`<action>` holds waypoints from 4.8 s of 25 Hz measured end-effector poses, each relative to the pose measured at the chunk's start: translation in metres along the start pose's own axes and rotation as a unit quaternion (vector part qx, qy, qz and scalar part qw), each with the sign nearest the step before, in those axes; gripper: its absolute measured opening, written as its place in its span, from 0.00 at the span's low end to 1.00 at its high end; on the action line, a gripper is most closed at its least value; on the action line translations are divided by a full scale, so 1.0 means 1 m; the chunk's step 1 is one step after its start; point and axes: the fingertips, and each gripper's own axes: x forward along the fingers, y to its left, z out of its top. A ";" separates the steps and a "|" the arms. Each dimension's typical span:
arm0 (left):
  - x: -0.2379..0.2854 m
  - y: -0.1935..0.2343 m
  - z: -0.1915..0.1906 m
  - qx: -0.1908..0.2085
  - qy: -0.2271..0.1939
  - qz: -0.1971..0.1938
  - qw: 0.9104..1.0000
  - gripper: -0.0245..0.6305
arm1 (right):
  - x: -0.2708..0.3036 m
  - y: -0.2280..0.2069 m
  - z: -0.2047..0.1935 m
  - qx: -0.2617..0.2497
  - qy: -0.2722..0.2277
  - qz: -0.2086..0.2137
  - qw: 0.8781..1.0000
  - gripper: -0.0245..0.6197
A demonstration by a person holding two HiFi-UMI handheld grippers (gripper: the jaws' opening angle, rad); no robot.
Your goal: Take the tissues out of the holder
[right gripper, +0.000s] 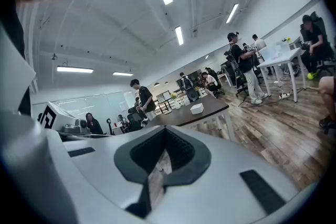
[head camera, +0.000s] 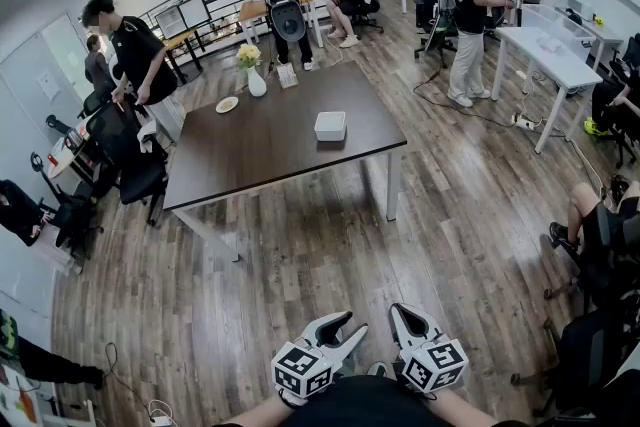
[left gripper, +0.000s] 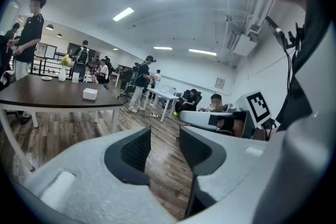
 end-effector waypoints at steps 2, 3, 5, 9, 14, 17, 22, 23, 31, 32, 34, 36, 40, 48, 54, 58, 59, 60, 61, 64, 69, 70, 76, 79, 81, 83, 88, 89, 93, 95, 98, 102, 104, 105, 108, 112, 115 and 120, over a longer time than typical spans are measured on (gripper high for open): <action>-0.002 0.002 0.000 0.000 0.000 -0.001 1.000 0.30 | 0.002 0.002 0.000 0.000 0.001 -0.001 1.000 0.05; -0.002 0.003 0.001 0.000 0.000 -0.002 1.000 0.30 | 0.003 0.003 -0.001 -0.001 0.002 -0.001 1.000 0.05; -0.002 0.006 0.001 -0.001 -0.001 -0.003 1.000 0.30 | 0.007 0.004 -0.001 -0.002 0.004 -0.002 1.000 0.05; 0.001 0.015 0.002 -0.005 -0.003 -0.006 1.000 0.30 | 0.016 0.003 -0.002 -0.009 0.009 -0.004 1.000 0.05; 0.001 0.041 0.006 -0.009 -0.008 -0.006 1.000 0.30 | 0.043 0.005 0.001 -0.006 0.001 -0.006 1.000 0.05; -0.002 0.067 0.015 -0.018 -0.017 -0.002 1.000 0.30 | 0.069 0.008 0.005 -0.009 0.008 -0.008 1.000 0.05; 0.003 0.113 0.029 -0.032 -0.026 -0.004 0.999 0.30 | 0.117 0.007 0.008 -0.009 0.023 -0.013 1.000 0.05; 0.006 0.123 0.032 -0.033 -0.027 -0.006 0.999 0.30 | 0.127 0.006 0.009 -0.010 0.024 -0.015 1.000 0.05; 0.012 0.218 0.065 -0.032 -0.038 -0.015 0.999 0.30 | 0.221 0.008 0.025 -0.014 0.032 -0.034 0.999 0.05; 0.012 0.228 0.068 -0.031 -0.039 -0.015 0.999 0.30 | 0.230 0.009 0.026 -0.016 0.033 -0.036 0.999 0.05; 0.013 0.247 0.071 -0.035 -0.040 -0.012 0.999 0.30 | 0.246 0.011 0.027 -0.019 0.039 -0.038 0.998 0.05; 0.015 0.263 0.074 -0.044 -0.042 -0.010 0.998 0.30 | 0.261 0.010 0.027 -0.020 0.047 -0.039 0.998 0.05; 0.023 0.286 0.079 -0.053 -0.037 -0.008 0.998 0.30 | 0.289 0.004 0.032 -0.021 0.057 -0.037 0.997 0.05; 0.052 0.336 0.095 -0.050 -0.025 0.023 0.998 0.30 | 0.353 -0.013 0.035 -0.004 0.073 0.001 0.997 0.05; 0.097 0.374 0.129 -0.039 -0.027 0.055 0.997 0.30 | 0.414 -0.052 0.073 -0.007 0.071 0.035 0.997 0.05; 0.142 0.394 0.157 -0.031 -0.032 0.066 0.997 0.30 | 0.450 -0.086 0.105 -0.013 0.068 0.053 0.996 0.05; 0.152 0.399 0.165 -0.027 -0.034 0.070 0.997 0.30 | 0.457 -0.094 0.112 -0.013 0.067 0.055 0.996 0.05; 0.160 0.404 0.173 -0.022 -0.036 0.075 0.996 0.30 | 0.465 -0.101 0.119 -0.012 0.066 0.058 0.996 0.05; 0.168 0.408 0.180 -0.018 -0.036 0.080 0.996 0.30 | 0.471 -0.107 0.125 -0.010 0.066 0.061 0.996 0.05; 0.188 0.418 0.191 -0.019 -0.032 0.090 0.995 0.30 | 0.487 -0.124 0.135 -0.004 0.068 0.070 0.995 0.05; 0.214 0.432 0.200 -0.028 -0.021 0.098 0.995 0.30 | 0.508 -0.149 0.139 0.015 0.080 0.074 0.994 0.05; 0.217 0.438 0.201 -0.031 -0.020 0.100 0.994 0.30 | 0.512 -0.152 0.140 0.017 0.082 0.074 0.994 0.05; 0.244 0.465 0.210 -0.036 -0.010 0.084 0.996 0.30 | 0.542 -0.175 0.143 0.028 0.093 0.056 0.994 0.05; 0.259 0.485 0.221 -0.032 -0.008 0.069 0.997 0.30 | 0.561 -0.188 0.151 0.030 0.092 0.041 0.994 0.05; 0.269 0.500 0.229 -0.021 -0.005 0.057 0.998 0.30 | 0.573 -0.197 0.158 0.028 0.088 0.028 0.995 0.05; 0.277 0.518 0.236 -0.002 0.001 0.046 0.999 0.30 | 0.588 -0.204 0.164 0.024 0.084 0.013 0.996 0.05; 0.290 0.584 0.253 0.077 0.024 0.045 0.996 0.30 | 0.636 -0.217 0.167 0.005 0.087 -0.032 0.996 0.05; 0.291 0.597 0.256 0.088 0.030 0.045 0.995 0.30 | 0.644 -0.218 0.166 0.001 0.091 -0.040 0.995 0.05; 0.300 0.649 0.256 0.124 0.068 0.024 0.990 0.30 | 0.683 -0.222 0.164 -0.037 0.103 -0.070 0.992 0.06; 0.307 0.672 0.252 0.147 0.093 0.011 0.985 0.30 | 0.702 -0.228 0.162 -0.070 0.108 -0.091 0.988 0.06; 0.322 0.697 0.244 0.187 0.126 -0.008 0.974 0.30 | 0.725 -0.237 0.154 -0.109 0.128 -0.107 0.980 0.06; 0.347 0.710 0.233 0.258 0.169 -0.043 0.950 0.30 | 0.744 -0.244 0.148 -0.172 0.165 -0.101 0.966 0.12; 0.359 0.713 0.227 0.286 0.192 -0.060 0.937 0.30 | 0.753 -0.247 0.143 -0.222 0.187 -0.082 0.953 0.17; 0.365 0.715 0.225 0.297 0.202 -0.066 0.931 0.30 | 0.758 -0.248 0.139 -0.254 0.201 -0.070 0.943 0.18; 0.382 0.721 0.214 0.334 0.235 -0.074 0.910 0.30 | 0.770 -0.256 0.120 -0.347 0.259 -0.030 0.901 0.21; 0.405 0.729 0.197 0.388 0.284 -0.080 0.873 0.30 | 0.780 -0.273 0.093 -0.397 0.337 0.022 0.853 0.26; 0.426 0.735 0.179 0.394 0.316 -0.098 0.858 0.31 | 0.789 -0.286 0.083 -0.401 0.370 0.048 0.836 0.29; 0.453 0.750 0.165 0.376 0.352 -0.123 0.848 0.31 | 0.807 -0.306 0.073 -0.404 0.411 0.084 0.813 0.33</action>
